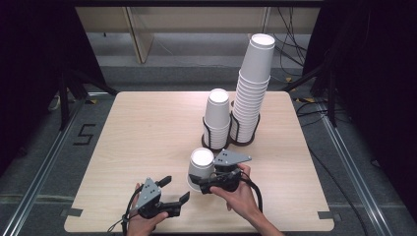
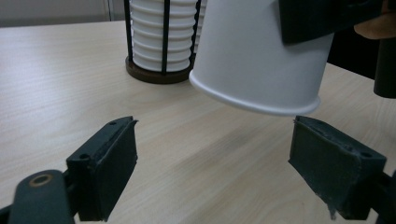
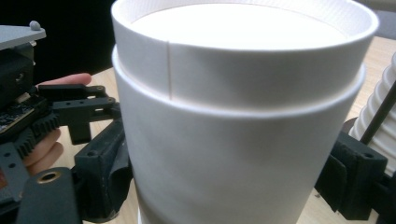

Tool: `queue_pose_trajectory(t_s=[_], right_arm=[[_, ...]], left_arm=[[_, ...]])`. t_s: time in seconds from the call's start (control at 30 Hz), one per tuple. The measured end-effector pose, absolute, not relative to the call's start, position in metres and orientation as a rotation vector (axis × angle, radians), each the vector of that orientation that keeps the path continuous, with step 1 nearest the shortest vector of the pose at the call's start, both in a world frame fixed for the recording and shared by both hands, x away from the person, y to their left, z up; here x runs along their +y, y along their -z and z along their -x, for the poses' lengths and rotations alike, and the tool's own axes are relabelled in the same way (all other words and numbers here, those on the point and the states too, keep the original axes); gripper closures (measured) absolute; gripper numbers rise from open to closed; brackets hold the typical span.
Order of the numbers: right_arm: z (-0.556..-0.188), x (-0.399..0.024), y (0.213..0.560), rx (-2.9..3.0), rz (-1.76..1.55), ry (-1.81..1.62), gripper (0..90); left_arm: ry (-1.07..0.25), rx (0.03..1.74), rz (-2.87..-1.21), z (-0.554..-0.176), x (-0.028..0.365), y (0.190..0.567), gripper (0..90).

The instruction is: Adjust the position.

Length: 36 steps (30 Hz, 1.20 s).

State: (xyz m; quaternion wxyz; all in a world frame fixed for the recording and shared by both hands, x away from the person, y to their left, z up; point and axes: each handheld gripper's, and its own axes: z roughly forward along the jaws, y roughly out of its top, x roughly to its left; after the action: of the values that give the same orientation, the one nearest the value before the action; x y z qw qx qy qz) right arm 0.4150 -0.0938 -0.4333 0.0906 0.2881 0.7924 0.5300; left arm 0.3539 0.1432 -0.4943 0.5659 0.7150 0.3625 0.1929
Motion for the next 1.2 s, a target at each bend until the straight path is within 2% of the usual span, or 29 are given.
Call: queue_pose_trajectory(t_s=[0.13, 0.27, 0.37, 0.73, 1.2], right_arm=[[-0.414, -0.091, 0.434, 2.367, -0.829, -1.562, 17.1], [-0.412, -0.085, 0.436, 2.379, -0.811, -1.581, 17.2], [-0.409, -0.083, 0.436, 2.386, -0.810, -1.569, 17.2], [-0.402, -0.071, 0.437, 2.422, -0.803, -1.644, 17.4], [-0.398, -0.063, 0.438, 2.440, -0.815, -1.664, 17.3]], left_arm=[[-0.437, 0.802, -1.693, -0.355, 0.135, 0.497, 14.5], [-0.497, 0.752, -1.719, -0.353, 0.126, 0.498, 14.0], [-0.494, 0.739, -1.718, -0.352, 0.122, 0.498, 14.2], [-0.525, 0.741, -1.707, -0.352, 0.119, 0.499, 1.6], [-0.542, 0.735, -1.702, -0.351, 0.118, 0.500, 1.8]])
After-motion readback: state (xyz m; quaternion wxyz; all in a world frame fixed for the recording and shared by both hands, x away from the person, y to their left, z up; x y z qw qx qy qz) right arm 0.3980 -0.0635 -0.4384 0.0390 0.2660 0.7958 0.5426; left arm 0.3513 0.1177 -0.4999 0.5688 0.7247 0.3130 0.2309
